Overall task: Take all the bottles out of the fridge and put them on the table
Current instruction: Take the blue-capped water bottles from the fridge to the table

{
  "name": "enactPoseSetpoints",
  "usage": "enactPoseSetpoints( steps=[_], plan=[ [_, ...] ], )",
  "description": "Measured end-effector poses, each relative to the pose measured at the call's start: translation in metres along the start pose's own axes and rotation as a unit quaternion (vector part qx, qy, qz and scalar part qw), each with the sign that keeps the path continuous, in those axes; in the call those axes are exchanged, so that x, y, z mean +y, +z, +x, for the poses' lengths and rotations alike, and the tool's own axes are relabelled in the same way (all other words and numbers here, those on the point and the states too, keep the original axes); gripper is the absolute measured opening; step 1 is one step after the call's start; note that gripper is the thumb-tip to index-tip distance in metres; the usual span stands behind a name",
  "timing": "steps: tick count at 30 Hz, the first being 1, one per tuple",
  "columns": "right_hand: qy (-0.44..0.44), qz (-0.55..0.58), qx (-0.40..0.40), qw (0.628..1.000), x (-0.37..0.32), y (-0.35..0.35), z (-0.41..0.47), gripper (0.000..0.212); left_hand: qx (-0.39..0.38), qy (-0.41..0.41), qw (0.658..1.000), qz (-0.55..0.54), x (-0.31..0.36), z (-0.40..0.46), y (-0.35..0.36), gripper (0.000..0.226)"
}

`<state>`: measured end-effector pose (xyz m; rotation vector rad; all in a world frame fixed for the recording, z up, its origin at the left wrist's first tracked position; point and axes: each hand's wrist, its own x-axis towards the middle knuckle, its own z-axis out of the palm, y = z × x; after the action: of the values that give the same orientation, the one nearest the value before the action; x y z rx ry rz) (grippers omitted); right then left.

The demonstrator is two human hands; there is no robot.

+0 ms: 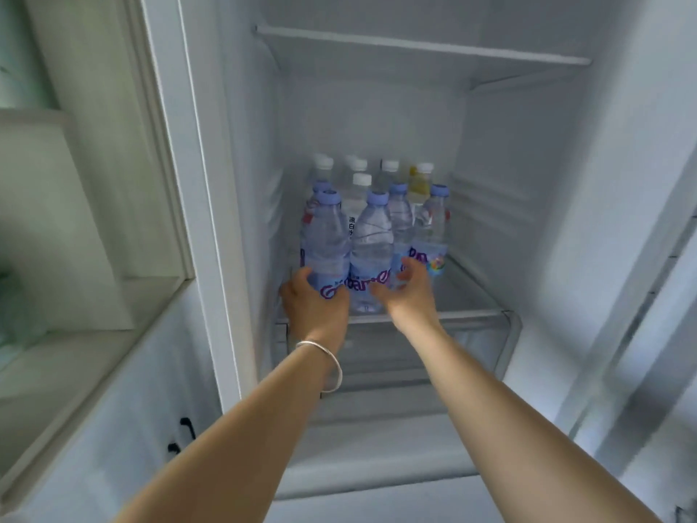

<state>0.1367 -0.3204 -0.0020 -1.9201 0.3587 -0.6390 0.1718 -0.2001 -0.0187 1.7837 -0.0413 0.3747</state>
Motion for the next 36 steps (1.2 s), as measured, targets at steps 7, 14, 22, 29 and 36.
enactPoseSetpoints(
  steps=[7,14,22,29,36],
  plan=[
    [-0.083,0.083,-0.040,0.992,0.019,0.020,0.047,0.050,0.064,0.057,0.994,-0.071,0.002,0.030,0.029,0.079],
    [-0.098,0.125,-0.036,0.987,0.031,0.036,0.064,0.060,0.053,0.066,0.990,-0.112,-0.007,0.052,0.041,0.042],
    [-0.105,0.105,0.023,0.989,0.017,0.038,0.057,0.065,0.085,0.041,0.988,-0.123,-0.004,0.048,0.038,0.061],
    [-0.131,0.059,0.083,0.986,-0.010,0.003,0.010,0.051,-0.015,0.041,0.983,-0.178,0.019,0.008,0.004,0.062],
    [-0.099,0.022,0.228,0.969,-0.025,-0.047,-0.112,0.056,-0.130,0.085,0.970,-0.188,0.038,-0.080,-0.039,0.070]
  ],
)
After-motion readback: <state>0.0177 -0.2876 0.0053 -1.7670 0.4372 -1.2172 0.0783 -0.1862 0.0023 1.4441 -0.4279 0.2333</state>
